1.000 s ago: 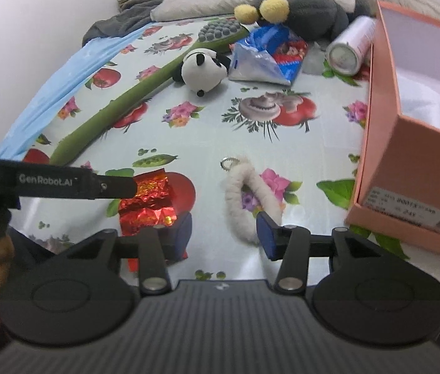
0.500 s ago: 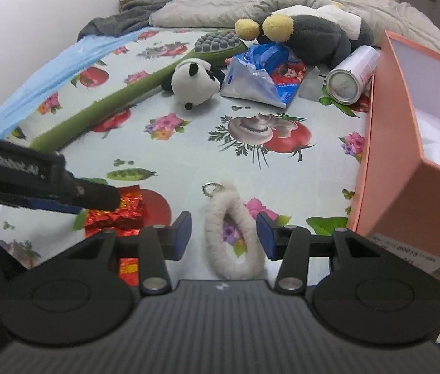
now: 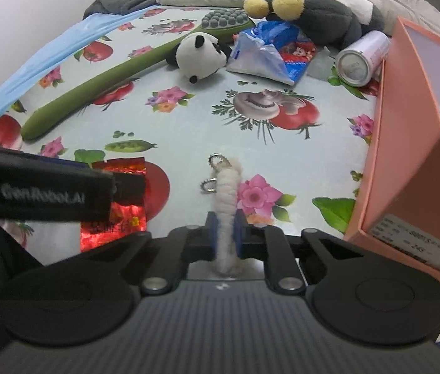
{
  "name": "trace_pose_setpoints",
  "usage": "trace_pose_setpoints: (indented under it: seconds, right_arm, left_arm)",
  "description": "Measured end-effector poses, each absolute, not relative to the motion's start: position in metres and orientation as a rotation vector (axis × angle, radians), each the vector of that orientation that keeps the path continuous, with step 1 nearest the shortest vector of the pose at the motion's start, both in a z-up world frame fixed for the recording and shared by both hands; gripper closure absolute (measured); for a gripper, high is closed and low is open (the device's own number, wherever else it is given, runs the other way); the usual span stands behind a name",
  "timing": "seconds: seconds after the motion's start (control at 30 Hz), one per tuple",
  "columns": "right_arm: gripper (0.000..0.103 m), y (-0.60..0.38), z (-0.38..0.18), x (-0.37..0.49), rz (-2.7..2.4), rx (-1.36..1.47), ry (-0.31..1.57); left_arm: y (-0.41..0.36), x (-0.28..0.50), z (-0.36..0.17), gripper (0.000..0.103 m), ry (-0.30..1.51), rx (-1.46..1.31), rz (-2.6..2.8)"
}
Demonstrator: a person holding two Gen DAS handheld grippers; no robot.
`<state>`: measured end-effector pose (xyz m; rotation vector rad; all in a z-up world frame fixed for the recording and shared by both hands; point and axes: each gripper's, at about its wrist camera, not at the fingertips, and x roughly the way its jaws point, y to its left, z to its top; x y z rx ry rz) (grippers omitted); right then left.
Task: Organize soft objects
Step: 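Lift the keychain with the right gripper while the left lifts the red packet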
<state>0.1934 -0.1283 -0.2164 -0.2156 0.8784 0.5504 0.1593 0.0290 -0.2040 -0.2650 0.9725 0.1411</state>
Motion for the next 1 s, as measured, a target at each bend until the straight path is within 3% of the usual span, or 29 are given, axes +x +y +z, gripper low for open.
trace_pose_setpoints:
  seconds: [0.6,1.0]
  right_arm:
    - [0.09,-0.16,-0.211,0.189,0.501,-0.135,0.902]
    - [0.091,-0.159,-0.153,0.178,0.492,-0.115,0.764]
  left_arm:
    - [0.014,0.171,-0.217,0.042,0.984,-0.156,0.071]
    - [0.022,0.165,-0.15,0.042,0.886,-0.212,0.017]
